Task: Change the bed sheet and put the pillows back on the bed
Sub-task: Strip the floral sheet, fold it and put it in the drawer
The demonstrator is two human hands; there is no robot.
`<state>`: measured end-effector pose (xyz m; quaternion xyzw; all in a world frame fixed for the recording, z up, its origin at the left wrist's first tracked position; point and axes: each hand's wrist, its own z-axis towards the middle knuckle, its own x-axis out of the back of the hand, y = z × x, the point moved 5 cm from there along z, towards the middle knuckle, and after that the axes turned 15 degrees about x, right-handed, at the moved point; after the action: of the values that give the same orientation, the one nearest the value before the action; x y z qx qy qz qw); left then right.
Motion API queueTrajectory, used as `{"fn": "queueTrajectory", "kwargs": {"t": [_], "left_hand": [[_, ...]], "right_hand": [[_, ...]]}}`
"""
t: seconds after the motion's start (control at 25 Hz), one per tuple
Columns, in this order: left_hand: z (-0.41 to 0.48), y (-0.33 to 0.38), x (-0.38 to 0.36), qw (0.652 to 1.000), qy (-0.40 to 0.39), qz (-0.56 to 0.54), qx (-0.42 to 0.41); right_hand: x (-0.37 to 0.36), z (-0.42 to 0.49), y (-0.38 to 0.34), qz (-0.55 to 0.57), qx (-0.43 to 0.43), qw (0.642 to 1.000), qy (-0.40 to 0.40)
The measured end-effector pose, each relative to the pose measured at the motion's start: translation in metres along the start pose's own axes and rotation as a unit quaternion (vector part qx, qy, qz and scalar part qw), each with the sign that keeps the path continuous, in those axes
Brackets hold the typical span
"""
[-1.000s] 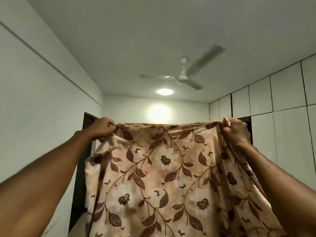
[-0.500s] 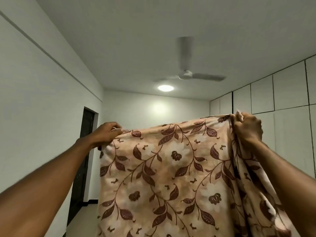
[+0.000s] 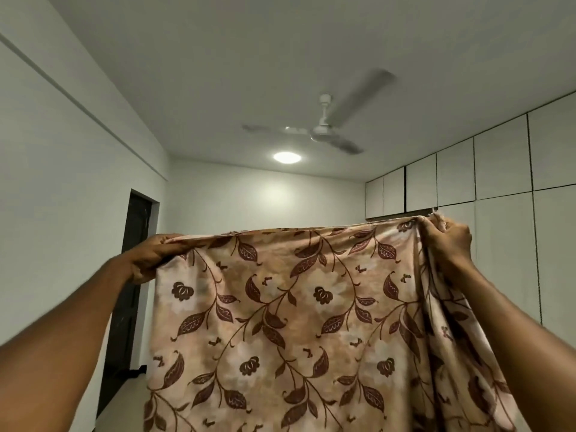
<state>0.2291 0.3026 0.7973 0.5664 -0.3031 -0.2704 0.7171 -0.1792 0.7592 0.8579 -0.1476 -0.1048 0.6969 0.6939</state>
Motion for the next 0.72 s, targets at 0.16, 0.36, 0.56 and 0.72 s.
{"fn": "queueTrajectory", "kwargs": {"t": [0.16,0.36,0.56,0.72], "left_hand": [[0.029,-0.038,0.003,0.985,0.071,-0.154,0.031],[0.047,-0.091,-0.022,0.972,0.2,0.031,0.122],[0.058,-0.177,-0.052,0.962,0.129,0.024,0.237],[0.045,-0.257,-0.078,0.95,0.136,-0.035,0.279]], "right_hand": [[-0.024,-0.015,0.009,0.016,-0.017,0.999,-0.029],[-0.078,-0.058,0.074,-0.159,-0.177,0.962,-0.137],[-0.145,-0.143,0.134,-0.223,-0.286,0.906,-0.219],[-0.181,-0.231,0.158,-0.189,-0.336,0.886,-0.257]]}}
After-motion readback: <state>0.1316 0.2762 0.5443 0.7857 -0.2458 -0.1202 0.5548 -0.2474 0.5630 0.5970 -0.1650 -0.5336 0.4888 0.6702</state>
